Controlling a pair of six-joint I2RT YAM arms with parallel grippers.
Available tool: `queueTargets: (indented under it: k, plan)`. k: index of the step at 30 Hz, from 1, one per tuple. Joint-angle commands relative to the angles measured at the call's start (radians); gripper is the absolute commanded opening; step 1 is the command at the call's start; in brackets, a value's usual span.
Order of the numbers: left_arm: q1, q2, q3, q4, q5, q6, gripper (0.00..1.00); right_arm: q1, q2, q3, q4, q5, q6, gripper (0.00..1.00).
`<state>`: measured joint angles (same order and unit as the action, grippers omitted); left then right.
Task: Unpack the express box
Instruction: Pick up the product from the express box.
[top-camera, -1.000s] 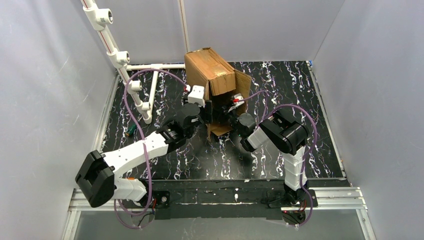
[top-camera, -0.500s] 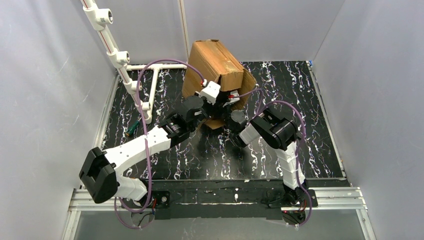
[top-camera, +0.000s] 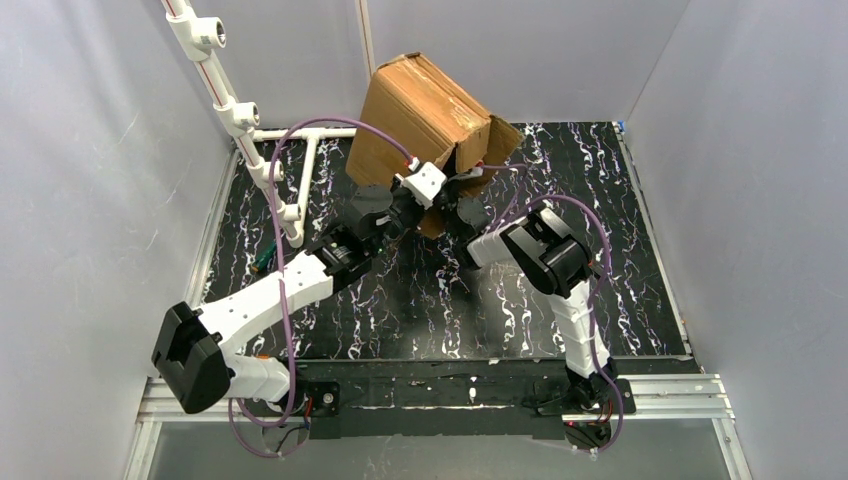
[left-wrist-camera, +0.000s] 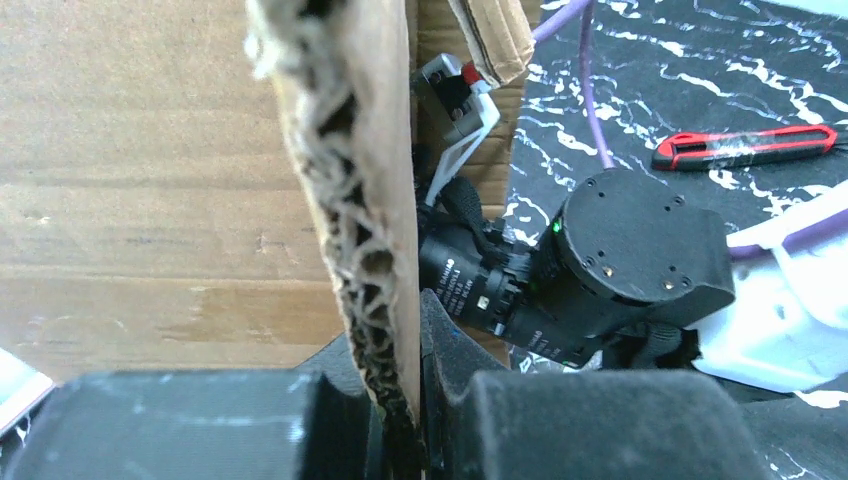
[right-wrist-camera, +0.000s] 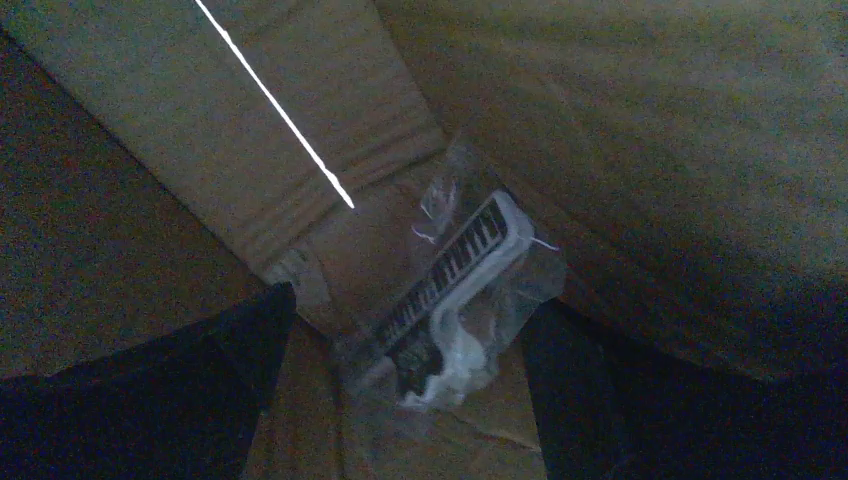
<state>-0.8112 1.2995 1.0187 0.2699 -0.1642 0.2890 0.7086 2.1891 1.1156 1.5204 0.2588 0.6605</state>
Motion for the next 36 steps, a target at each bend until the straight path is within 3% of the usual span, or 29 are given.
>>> queueTargets:
  k: [1, 5, 8, 15, 27, 29, 32, 36]
  plan:
    - [0.021, -0.119, 0.073, 0.111, 0.06, 0.033, 0.0, -0.071, 0.025, 0.048, 0.066, 0.048, 0.279, 0.91]
    - [0.052, -0.116, 0.063, 0.113, 0.068, -0.049, 0.0, -0.076, 0.005, 0.083, -0.05, 0.025, 0.339, 0.87]
    - [0.079, -0.132, 0.044, 0.119, 0.074, -0.102, 0.0, -0.093, -0.021, 0.038, -0.112, 0.027, 0.416, 0.74]
    - [0.12, -0.136, 0.031, 0.155, 0.14, -0.191, 0.0, -0.102, -0.004, 0.033, -0.087, 0.029, 0.492, 0.58]
    - [0.147, -0.106, 0.009, 0.173, 0.218, -0.209, 0.0, -0.104, -0.06, -0.012, -0.148, -0.003, 0.44, 0.59]
    - [0.147, -0.102, 0.012, 0.174, 0.236, -0.222, 0.0, -0.105, -0.05, 0.001, -0.161, -0.013, 0.42, 0.46]
    - [0.147, -0.098, 0.007, 0.173, 0.207, -0.241, 0.0, -0.106, -0.055, 0.007, -0.137, -0.04, 0.367, 0.15]
    - [0.147, -0.096, -0.031, 0.173, 0.034, -0.281, 0.0, -0.098, -0.143, -0.049, -0.2, -0.042, 0.223, 0.06]
